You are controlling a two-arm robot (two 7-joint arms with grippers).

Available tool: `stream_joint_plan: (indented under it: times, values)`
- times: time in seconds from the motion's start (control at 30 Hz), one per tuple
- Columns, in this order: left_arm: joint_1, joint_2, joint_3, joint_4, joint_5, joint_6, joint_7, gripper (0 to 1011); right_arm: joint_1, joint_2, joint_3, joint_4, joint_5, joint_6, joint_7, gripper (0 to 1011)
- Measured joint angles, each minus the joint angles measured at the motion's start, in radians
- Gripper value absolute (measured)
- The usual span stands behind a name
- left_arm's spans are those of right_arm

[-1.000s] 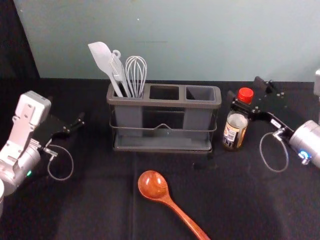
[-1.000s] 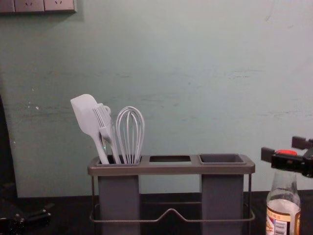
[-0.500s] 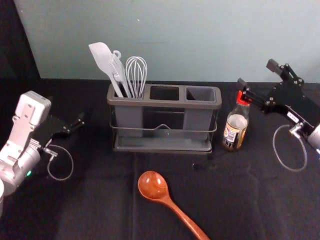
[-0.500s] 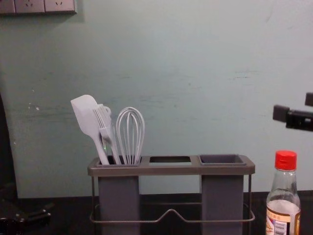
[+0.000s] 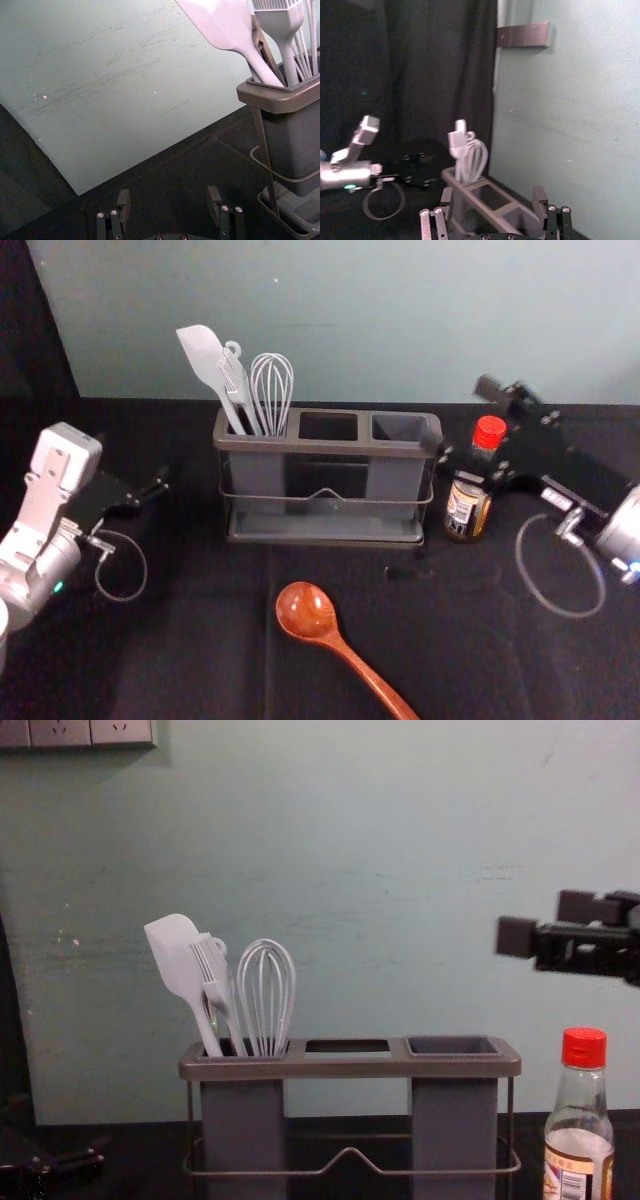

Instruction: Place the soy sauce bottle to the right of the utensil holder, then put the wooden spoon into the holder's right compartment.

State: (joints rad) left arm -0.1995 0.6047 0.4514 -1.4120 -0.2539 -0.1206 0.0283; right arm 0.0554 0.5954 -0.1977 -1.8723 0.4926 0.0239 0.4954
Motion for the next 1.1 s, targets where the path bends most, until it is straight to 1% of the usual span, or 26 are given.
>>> stream_joint_plan:
  times: [0.07,0.13,0.17,0.2,0.3,0.33,0.43,0.47,0.57,0.6,0.63,0.67,0.7,0.73,0.83,0.87,0.9,0.93,0.97,1.0,1.03,1.07,1.1]
  values:
    - [0.0,0.0,0.0,0.0,0.0,0.0,0.0,1005,0.007,0.002,-0.035,-0.016,-0.001,0.028,-0.001,1004]
    - [0.0,0.0,0.0,0.0,0.0,0.0,0.0,1005,0.013,0.003,-0.056,-0.025,-0.008,0.046,-0.006,1004]
    - [0.0,0.0,0.0,0.0,0.0,0.0,0.0,1005,0.016,0.004,-0.068,-0.03,-0.015,0.056,-0.011,1004]
    - [0.0,0.0,0.0,0.0,0.0,0.0,0.0,1005,0.023,0.005,-0.092,-0.04,-0.032,0.083,-0.025,1004]
    - [0.0,0.0,0.0,0.0,0.0,0.0,0.0,1005,0.04,0.007,-0.133,-0.059,-0.062,0.142,-0.052,1004]
    - [0.0,0.0,0.0,0.0,0.0,0.0,0.0,1005,0.053,0.008,-0.162,-0.07,-0.085,0.19,-0.07,1004]
    - [0.0,0.0,0.0,0.0,0.0,0.0,0.0,1005,0.075,0.004,-0.2,-0.082,-0.109,0.27,-0.089,1004]
    - [0.0,0.0,0.0,0.0,0.0,0.0,0.0,1005,0.094,-0.003,-0.225,-0.084,-0.119,0.327,-0.099,1004]
    - [0.0,0.0,0.0,0.0,0.0,0.0,0.0,1005,0.118,-0.018,-0.255,-0.084,-0.126,0.409,-0.108,1004]
    - [0.0,0.0,0.0,0.0,0.0,0.0,0.0,1005,0.136,-0.028,-0.275,-0.08,-0.13,0.459,-0.11,1004]
    - [0.0,0.0,0.0,0.0,0.0,0.0,0.0,1005,0.145,-0.033,-0.284,-0.076,-0.131,0.487,-0.111,1004]
    - [0.0,0.0,0.0,0.0,0.0,0.0,0.0,1005,0.163,-0.044,-0.302,-0.069,-0.131,0.541,-0.113,1004]
    - [0.0,0.0,0.0,0.0,0.0,0.0,0.0,1005,0.171,-0.049,-0.309,-0.065,-0.132,0.562,-0.113,1004]
    - [0.0,0.0,0.0,0.0,0.0,0.0,0.0,1005,0.19,-0.06,-0.325,-0.053,-0.132,0.613,-0.114,1004]
    - [0.0,0.0,0.0,0.0,0.0,0.0,0.0,1005,0.217,-0.076,-0.351,-0.035,-0.136,0.682,-0.114,1004]
    - [0.0,0.0,0.0,0.0,0.0,0.0,0.0,1005,0.235,-0.086,-0.367,-0.023,-0.146,0.72,-0.114,1004]
    - [0.0,0.0,0.0,0.0,0.0,0.0,0.0,1005,0.243,-0.091,-0.377,-0.016,-0.151,0.737,-0.114,1004]
    - [0.0,0.0,0.0,0.0,0.0,0.0,0.0,1005,0.26,-0.101,-0.395,-0.002,-0.164,0.765,-0.114,1004]
    - [0.0,0.0,0.0,0.0,0.0,0.0,0.0,1005,0.266,-0.106,-0.404,0.004,-0.171,0.778,-0.114,1004]
    - [0.0,0.0,0.0,0.0,0.0,0.0,0.0,1005,0.279,-0.116,-0.422,0.017,-0.184,0.8,-0.113,1004]
    - [0.0,0.0,0.0,0.0,0.0,0.0,0.0,1005,0.279,-0.116,-0.422,0.017,-0.184,0.8,-0.113,1004]
    - [0.0,0.0,0.0,0.0,0.0,0.0,0.0,1005,0.285,-0.12,-0.43,0.023,-0.191,0.809,-0.113,1004]
    - [0.0,0.0,0.0,0.0,0.0,0.0,0.0,1005,0.294,-0.128,-0.446,0.036,-0.204,0.824,-0.112,1004]
